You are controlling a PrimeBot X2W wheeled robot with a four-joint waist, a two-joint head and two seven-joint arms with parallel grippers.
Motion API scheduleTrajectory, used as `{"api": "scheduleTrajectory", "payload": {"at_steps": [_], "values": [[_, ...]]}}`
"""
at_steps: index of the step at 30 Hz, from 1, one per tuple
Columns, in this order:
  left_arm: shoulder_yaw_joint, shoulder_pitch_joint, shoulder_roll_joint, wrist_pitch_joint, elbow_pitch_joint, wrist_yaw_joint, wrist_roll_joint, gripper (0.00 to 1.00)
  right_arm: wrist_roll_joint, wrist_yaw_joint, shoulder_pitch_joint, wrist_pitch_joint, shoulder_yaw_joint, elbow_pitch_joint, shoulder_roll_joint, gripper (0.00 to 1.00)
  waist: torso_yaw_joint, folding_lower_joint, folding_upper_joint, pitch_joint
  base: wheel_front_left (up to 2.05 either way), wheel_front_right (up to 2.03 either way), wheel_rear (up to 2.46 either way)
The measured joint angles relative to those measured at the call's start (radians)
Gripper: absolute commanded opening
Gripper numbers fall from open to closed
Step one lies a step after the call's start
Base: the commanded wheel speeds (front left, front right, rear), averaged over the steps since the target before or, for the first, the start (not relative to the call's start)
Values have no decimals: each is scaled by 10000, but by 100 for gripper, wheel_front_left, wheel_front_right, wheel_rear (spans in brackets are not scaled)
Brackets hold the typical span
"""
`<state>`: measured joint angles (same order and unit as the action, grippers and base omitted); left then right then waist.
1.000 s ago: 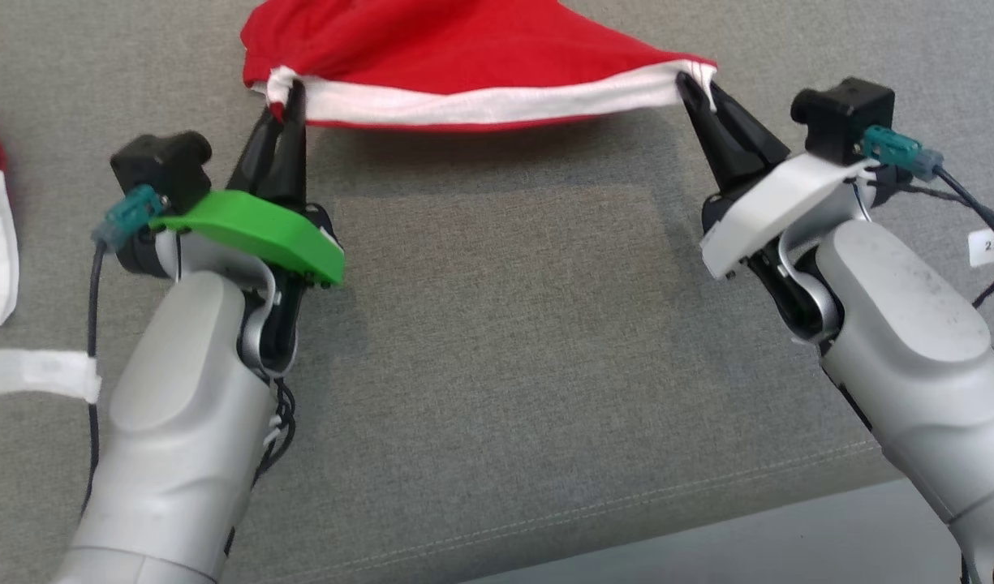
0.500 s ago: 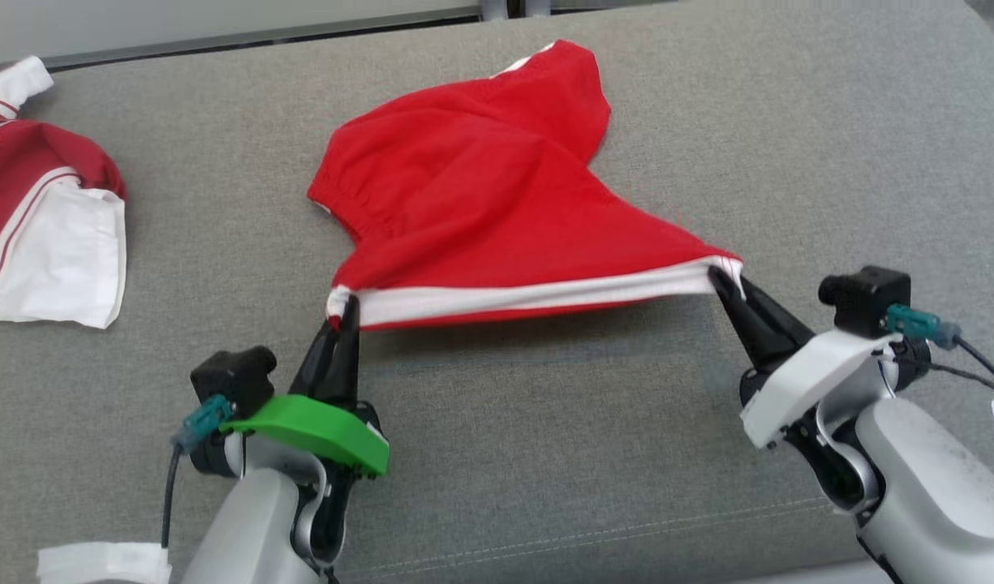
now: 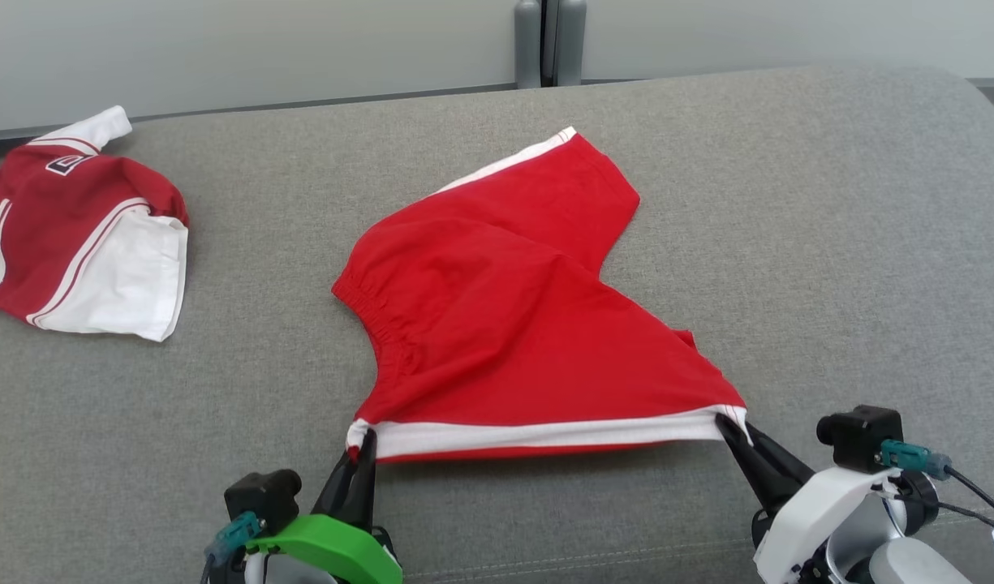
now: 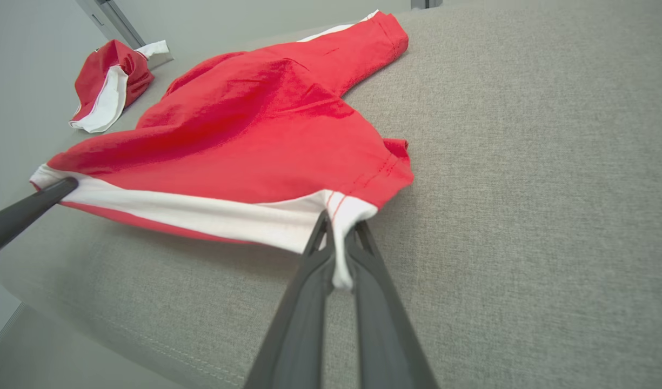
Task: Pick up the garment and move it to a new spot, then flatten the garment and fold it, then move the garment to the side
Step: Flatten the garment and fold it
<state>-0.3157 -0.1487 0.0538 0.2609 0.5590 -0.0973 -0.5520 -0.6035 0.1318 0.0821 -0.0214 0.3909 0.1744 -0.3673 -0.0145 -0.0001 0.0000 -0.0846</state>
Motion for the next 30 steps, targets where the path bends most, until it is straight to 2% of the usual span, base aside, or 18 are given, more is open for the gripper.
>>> {"api": "scheduleTrajectory", "payload": {"at_steps": [12,17,25,30], "values": [[54,1677,-23,2,-970,-52,-86,0,268,0,-2003,604,-736,-1164,169,0,65,0,0,603,0,0,0],[-161,2400,73,-61,-1521,56,6,0,430,2,-2621,982,-1122,-1733,155,0,107,0,0,730,0,0,0],[-399,2492,59,-489,-2443,282,-105,0,639,0,-2540,1354,-1595,-2140,251,0,293,0,0,818,0,0,0],[-489,2021,15,-957,-2836,629,-222,0,796,0,-1814,1592,-1969,-1979,347,0,502,0,0,830,0,0,0]]}}
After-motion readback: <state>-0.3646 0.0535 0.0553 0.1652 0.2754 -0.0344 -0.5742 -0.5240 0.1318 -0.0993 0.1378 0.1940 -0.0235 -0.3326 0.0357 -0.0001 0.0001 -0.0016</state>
